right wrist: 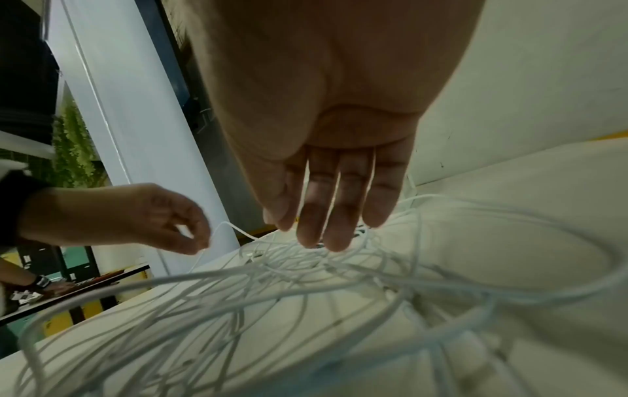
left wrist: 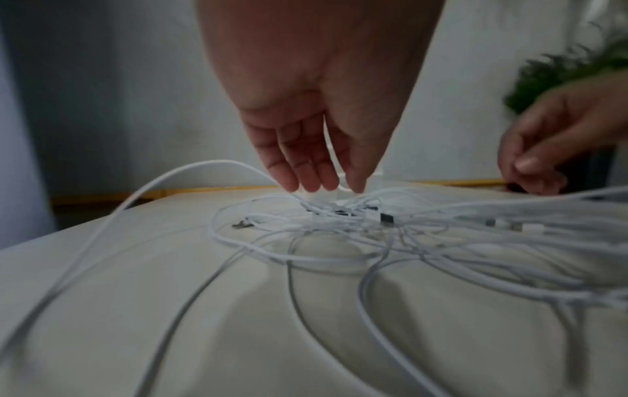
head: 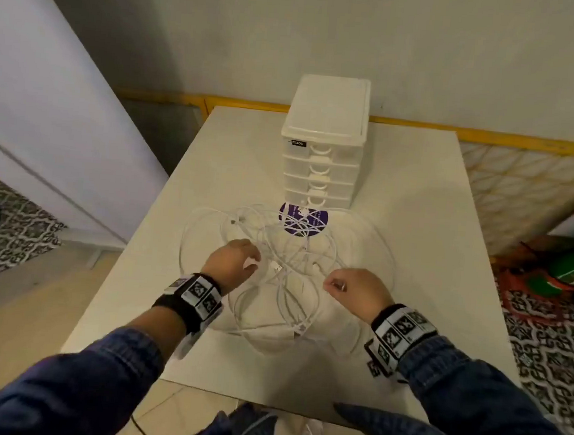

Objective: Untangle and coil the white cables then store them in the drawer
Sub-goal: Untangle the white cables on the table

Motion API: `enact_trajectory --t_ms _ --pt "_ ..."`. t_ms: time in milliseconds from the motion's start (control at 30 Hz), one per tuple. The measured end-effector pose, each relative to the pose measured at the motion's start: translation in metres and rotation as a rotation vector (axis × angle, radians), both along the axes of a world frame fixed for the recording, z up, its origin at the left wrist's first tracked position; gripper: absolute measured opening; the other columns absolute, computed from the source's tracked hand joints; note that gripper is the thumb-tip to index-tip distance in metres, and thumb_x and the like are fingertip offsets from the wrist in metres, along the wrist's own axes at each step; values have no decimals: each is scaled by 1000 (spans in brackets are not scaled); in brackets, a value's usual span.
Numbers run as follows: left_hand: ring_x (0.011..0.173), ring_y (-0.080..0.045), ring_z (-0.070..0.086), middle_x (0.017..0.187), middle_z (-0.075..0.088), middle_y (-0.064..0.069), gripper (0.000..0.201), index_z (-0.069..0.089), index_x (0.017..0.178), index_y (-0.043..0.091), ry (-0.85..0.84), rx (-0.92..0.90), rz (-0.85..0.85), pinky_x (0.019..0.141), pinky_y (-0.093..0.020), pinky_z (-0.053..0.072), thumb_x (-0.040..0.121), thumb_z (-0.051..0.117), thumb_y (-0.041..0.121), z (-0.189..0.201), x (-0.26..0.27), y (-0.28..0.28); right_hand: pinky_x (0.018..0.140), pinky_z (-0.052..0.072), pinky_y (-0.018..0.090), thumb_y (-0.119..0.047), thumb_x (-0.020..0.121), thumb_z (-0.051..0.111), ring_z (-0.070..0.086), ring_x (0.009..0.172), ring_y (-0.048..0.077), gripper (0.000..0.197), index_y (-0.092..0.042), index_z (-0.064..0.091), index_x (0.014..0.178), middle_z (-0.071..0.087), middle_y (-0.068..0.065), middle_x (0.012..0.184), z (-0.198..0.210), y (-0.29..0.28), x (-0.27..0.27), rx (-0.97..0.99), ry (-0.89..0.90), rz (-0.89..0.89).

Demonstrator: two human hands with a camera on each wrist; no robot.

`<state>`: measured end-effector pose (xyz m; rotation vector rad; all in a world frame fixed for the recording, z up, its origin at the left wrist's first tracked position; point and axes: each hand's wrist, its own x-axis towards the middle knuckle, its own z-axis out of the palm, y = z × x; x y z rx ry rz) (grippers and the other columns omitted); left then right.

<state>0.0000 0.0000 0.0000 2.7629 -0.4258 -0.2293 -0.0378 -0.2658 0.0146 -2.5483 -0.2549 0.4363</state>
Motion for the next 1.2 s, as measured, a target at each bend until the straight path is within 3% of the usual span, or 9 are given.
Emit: enact_trajectory --t_ms 100,233,333,433,600,700,800,967,1200 --pt "119 -28 47 128 55 -7 35 56 122 15 42 222 -160 95 -37 38 87 55 17 -12 20 -17 76 46 27 -24 85 61 57 76 12 14 -20 70 95 68 2 86 -8 6 2 65 58 -8" --pt "110 -32 51 115 59 -10 27 62 112 14 -45 403 -248 89 -39 36 91 49 22 -21 25 -24 81 50 34 -26 83 63 62 81 17 12 -22 70 91 70 0 87 -23 12 -9 73 122 69" --pt "87 -38 59 92 64 -17 23 67 96 4 -207 38 -190 75 -42 43 89 51 19 -19 24 -15 81 47 35 -45 78 66 55 86 14 34 -26 65 106 66 -2 91 -30 10 -14 21 141 122" --pt "76 -29 55 85 61 -19 24 61 92 -2 -260 -387 122 69 -34 41 93 46 16 -4 21 -2 76 33 28 -53 71 69 44 86 14 54 -30 60 119 57 -3 89 -38 9 -18 -58 141 214" --pt "63 -6 51 72 55 -4 18 56 99 12 -129 -728 377 59 -11 38 96 40 22 21 14 10 83 37 32 -51 83 56 52 96 20 31 -30 69 102 60 0 96 -32 12 -9 -111 74 211" --pt "55 -4 44 64 50 1 13 55 88 22 -33 -835 303 57 -19 38 90 43 28 32 15 10 89 37 34 -53 85 51 51 99 16 32 -28 68 95 60 -4 98 -26 26 -4 -34 -61 242" --pt "63 -20 53 72 62 -9 22 63 85 18 17 -571 105 63 -29 43 87 51 37 33 17 5 89 35 35 -64 75 56 51 100 16 48 -28 59 106 59 -5 103 -26 40 -3 -132 69 272" --pt "97 -25 61 101 68 -4 36 66 105 19 218 331 -265 77 -31 42 86 55 47 -7 4 -9 84 40 35 -59 67 65 53 94 18 50 -29 54 106 59 -4 97 -34 38 -7 -257 109 282" --pt "103 -27 59 109 66 -6 32 62 112 16 280 131 -104 82 -29 41 85 61 35 -22 1 2 68 46 31 -17 74 67 57 71 17 27 -25 60 100 62 0 82 -28 23 -2 31 190 20"
